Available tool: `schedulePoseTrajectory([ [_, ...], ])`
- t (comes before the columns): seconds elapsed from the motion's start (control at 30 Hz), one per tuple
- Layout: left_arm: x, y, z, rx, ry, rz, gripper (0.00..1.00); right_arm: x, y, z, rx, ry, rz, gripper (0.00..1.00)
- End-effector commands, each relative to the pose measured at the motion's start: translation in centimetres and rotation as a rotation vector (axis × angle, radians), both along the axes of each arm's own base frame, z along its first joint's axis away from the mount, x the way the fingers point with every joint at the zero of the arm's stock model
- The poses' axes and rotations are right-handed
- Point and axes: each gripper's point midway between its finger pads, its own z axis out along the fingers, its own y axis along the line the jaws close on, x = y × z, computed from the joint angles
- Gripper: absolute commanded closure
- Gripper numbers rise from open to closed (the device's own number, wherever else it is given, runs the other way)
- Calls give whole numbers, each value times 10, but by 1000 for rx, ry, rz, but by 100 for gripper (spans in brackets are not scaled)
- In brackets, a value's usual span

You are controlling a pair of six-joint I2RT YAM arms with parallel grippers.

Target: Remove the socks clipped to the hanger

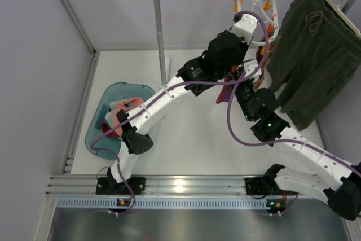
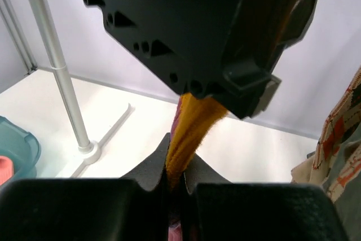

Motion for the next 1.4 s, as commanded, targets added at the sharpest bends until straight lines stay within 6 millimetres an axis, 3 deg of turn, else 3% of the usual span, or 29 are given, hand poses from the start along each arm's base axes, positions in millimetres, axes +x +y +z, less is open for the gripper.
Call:
schedulePoseTrajectory([
  [0.0, -2, 4, 27, -42, -54, 4, 83, -8, 11, 21, 32, -58, 53, 100],
  [0.03, 0, 3, 25, -40, -51, 7, 89, -9, 10, 20, 33, -58, 51, 100],
  [0.17, 0, 5, 26, -53, -42, 4, 100, -19, 6, 16, 47, -72, 72, 100],
  [0.27, -1, 10, 32, -94, -22, -7, 100, -37, 13, 9, 42, -85, 174, 100],
  [0.4, 2, 18, 34, -115, -7, -12, 100, -57, 5, -3, 89, -83, 222, 100],
  [0.47, -1, 21, 39, -129, -2, -19, 100, -71, 14, -11, 75, -82, 314, 100],
  [0.5, -5, 19, 37, -126, 6, -42, 95, -78, 22, -13, 66, -79, 374, 100],
  [0.57, -14, 22, 44, -147, 14, -72, 60, -91, 44, -22, 50, -49, 515, 100],
  [0.63, -18, 25, 38, -148, 41, -76, 43, -92, 57, -32, 78, -12, 568, 100],
  [0.67, -20, 32, 40, -155, 43, -61, 33, -96, 62, -23, 133, -31, 606, 100],
  [0.7, -26, 46, 54, -182, 33, -39, 25, -97, 66, -23, 147, -27, 627, 100],
  [0.73, -23, 56, 44, -167, 49, 18, 18, -96, 73, -22, 156, -16, 652, 100],
  [0.83, -26, 96, 44, -167, 51, 143, 2, -100, 93, -2, 218, -26, 754, 100],
  [0.9, -23, 134, 40, -153, 42, 301, 2, -105, 104, 13, 261, -35, 827, 100],
  [0.93, -30, 162, 52, -184, 25, 369, 2, -101, 116, 20, 267, -31, 857, 100],
  [0.97, -30, 187, 35, -145, 29, 484, 1, -103, 124, 23, 285, -13, 904, 100],
  [1.0, -35, 205, 32, -141, 25, 541, 1, -104, 129, 47, 308, -63, 936, 100],
  [1.03, -49, 237, 45, -195, 12, 590, 1, -98, 145, 38, 299, -32, 961, 100],
  [1.07, -53, 260, 26, -154, 14, 685, 1, -96, 153, 41, 304, -29, 979, 100],
  [1.1, -58, 277, 20, -150, 12, 730, 1, -96, 162, 44, 301, -32, 995, 100],
  [1.17, -81, 325, 29, -208, -13, 816, 2, -90, 192, 51, 297, -29, 1032, 100],
  [1.2, -88, 344, 16, -172, -19, 882, 1, -92, 204, 69, 313, -60, 1060, 100],
  [1.23, -96, 358, 16, -176, -28, 920, 1, -83, 223, 54, 306, -27, 1079, 100],
  [1.27, -110, 384, 16, -193, -42, 977, 2, -79, 234, 55, 311, -29, 1094, 100],
  [1.3, -118, 397, 17, -186, -50, 1008, 1, -72, 258, 54, 312, -24, 1118, 100],
  [1.37, -135, 425, 20, -211, -62, 1056, 1, -67, 285, 48, 299, -8, 1154, 100],
])
